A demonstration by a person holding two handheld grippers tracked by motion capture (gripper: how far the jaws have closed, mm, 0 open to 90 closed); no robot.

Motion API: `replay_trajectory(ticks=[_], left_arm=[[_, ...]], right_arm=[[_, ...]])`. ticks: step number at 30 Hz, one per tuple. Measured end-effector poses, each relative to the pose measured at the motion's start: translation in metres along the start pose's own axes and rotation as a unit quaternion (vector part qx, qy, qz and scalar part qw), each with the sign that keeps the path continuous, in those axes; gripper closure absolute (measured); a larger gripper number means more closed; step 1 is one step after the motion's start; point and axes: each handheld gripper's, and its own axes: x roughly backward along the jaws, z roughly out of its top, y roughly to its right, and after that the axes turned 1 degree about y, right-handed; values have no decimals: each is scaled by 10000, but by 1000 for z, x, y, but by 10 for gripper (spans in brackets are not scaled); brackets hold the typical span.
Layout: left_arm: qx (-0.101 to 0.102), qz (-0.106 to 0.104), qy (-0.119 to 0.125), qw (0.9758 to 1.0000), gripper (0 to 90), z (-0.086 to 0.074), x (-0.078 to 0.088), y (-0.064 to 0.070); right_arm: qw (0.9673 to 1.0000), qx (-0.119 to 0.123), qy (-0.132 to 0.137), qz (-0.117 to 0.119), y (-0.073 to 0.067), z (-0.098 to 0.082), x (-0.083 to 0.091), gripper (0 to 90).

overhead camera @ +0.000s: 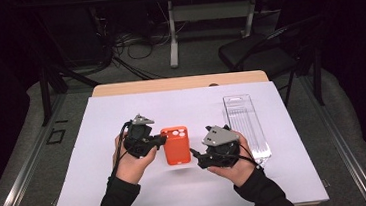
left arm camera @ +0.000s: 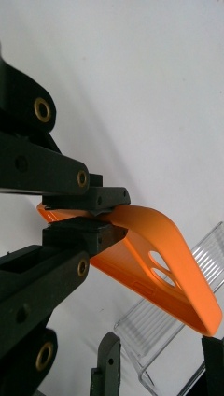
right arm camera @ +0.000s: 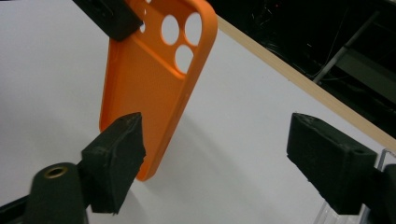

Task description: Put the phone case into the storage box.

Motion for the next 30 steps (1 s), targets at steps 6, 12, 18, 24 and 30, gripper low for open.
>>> replay_trajectory(ticks=[6, 12, 18, 24, 30], left_arm=[[41, -22, -72, 10000, 842, 1, -3, 0], [24, -79, -96, 9999, 842, 0, -6, 2], [-51, -103, -126, 9999, 842, -1, -7, 5], [-83, -121, -164, 9998, 842, -4, -9, 6], [-145, -139, -173, 9996, 842, -5, -9, 10]], right_arm=[[9999, 134, -29, -42, -2, 13, -5, 257], [9997, 233, -17, -97, -3, 19, -6, 334], [9994, 313, 17, -179, -3, 15, -1, 402], [9993, 321, 47, -194, -6, 10, 1, 466], [9990, 329, 136, -254, -8, 10, 2, 526]])
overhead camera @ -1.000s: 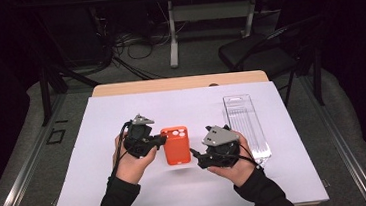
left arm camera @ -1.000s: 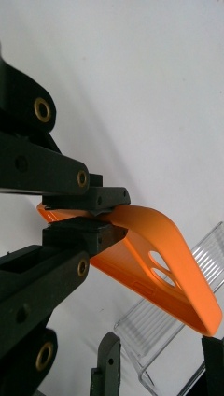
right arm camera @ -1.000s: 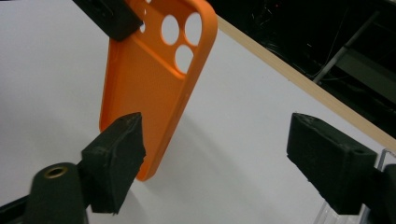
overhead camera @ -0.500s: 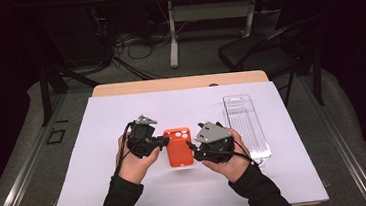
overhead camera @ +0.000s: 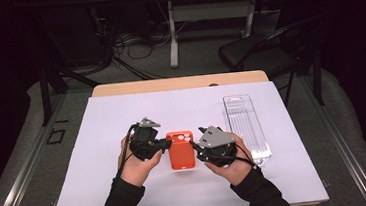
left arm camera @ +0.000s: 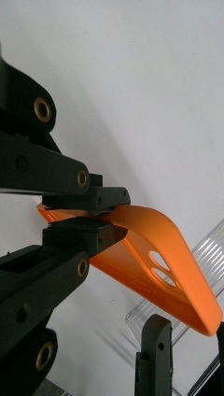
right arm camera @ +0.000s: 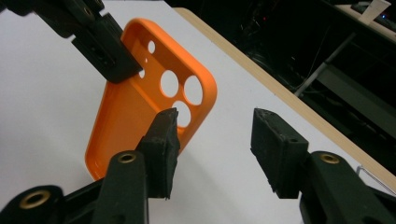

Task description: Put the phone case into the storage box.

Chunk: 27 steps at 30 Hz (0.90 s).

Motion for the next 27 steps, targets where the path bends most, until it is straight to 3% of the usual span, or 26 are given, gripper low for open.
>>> replay_trajectory(ticks=[8, 27], left_arm=[[-87, -10, -45, 10000, 842, -1, -2, 5], [-254, -37, -102, 9996, 842, -2, -5, 16]], right_arm=[[9999, -120, 96, 55, -3, 1, 3, 584], [9991, -415, -44, 113, -4, 0, 2, 722]])
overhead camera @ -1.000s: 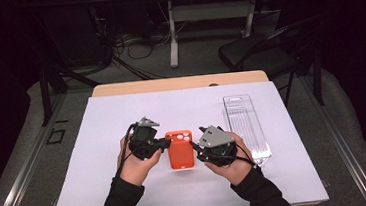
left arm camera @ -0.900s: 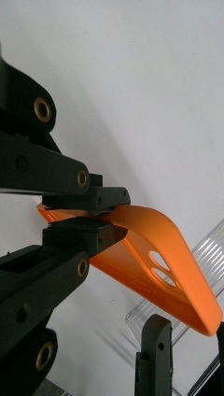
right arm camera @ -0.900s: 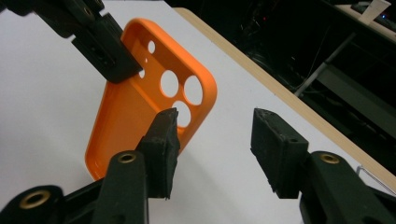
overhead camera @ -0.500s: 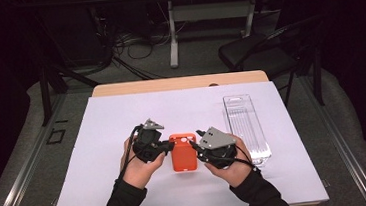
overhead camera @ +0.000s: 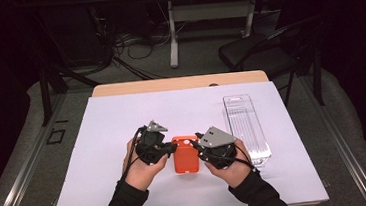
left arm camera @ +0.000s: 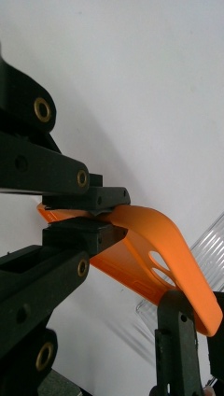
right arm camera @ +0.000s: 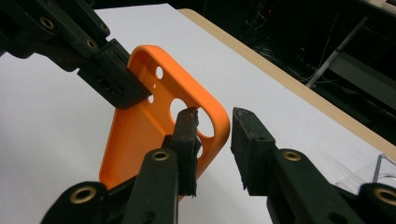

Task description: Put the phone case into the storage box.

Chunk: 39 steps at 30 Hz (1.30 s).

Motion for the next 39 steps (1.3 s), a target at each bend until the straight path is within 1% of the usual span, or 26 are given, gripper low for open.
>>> replay_trajectory(ticks=[9, 10, 11, 24, 36, 39], left_arm=[[-53, 37, 2, 10000, 842, 0, 0, 2], [-57, 16, -11, 10000, 842, 0, 0, 2], [-35, 29, 6, 10000, 842, 0, 0, 2], [-68, 56, 14, 10000, 841, 0, 0, 5], [-65, 72, 14, 10000, 841, -1, -1, 6], [-84, 77, -7, 9999, 841, -1, -1, 6]], right_arm=[[10000, -55, -30, 3, -1, 0, 0, 758], [10000, -67, -26, 2, -1, 0, 0, 761], [10000, -81, -15, 7, -1, 0, 0, 762], [9997, -245, 45, 9, 2, -1, 1, 784], [9995, -312, 10, 23, 2, -1, 1, 793], [9996, -283, 4, -9, 2, -1, 1, 796]])
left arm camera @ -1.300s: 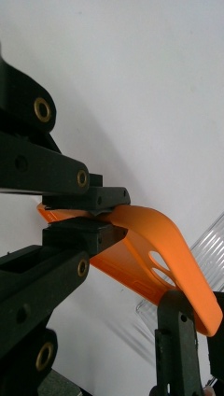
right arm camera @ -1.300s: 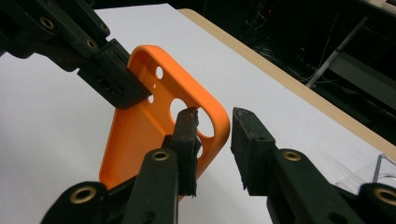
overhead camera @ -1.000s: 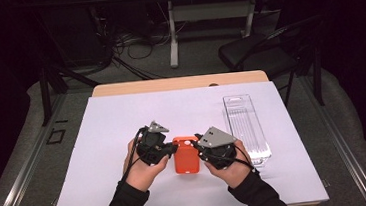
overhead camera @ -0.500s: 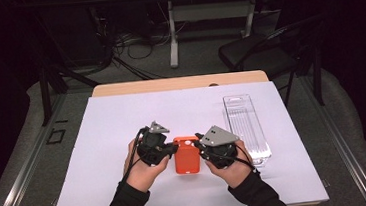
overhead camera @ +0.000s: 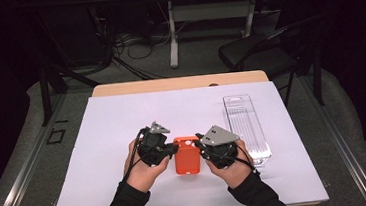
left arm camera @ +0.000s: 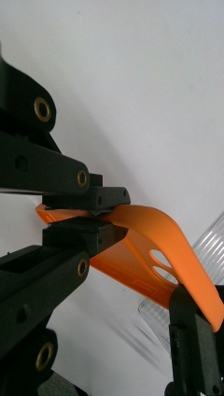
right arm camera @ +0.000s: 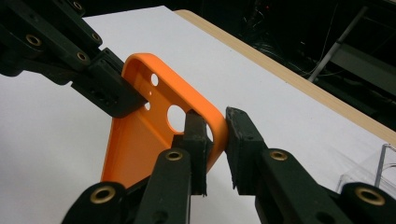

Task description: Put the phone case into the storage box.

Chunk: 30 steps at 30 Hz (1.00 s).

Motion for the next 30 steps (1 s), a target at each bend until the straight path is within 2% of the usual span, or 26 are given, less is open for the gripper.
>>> replay_trajectory(ticks=[6, 10, 30], left_arm=[[8, -16, 1, 10000, 841, 0, 0, 0], [12, -5, 19, 10000, 840, 0, 0, 0], [29, -38, 44, 10000, 835, -1, 1, -1]], right_arm=[[10000, -32, 1, 43, 1, -1, 0, 797], [9999, -16, 102, 107, 3, -3, -1, 799], [9988, 382, 276, 139, 5, -4, -1, 804]])
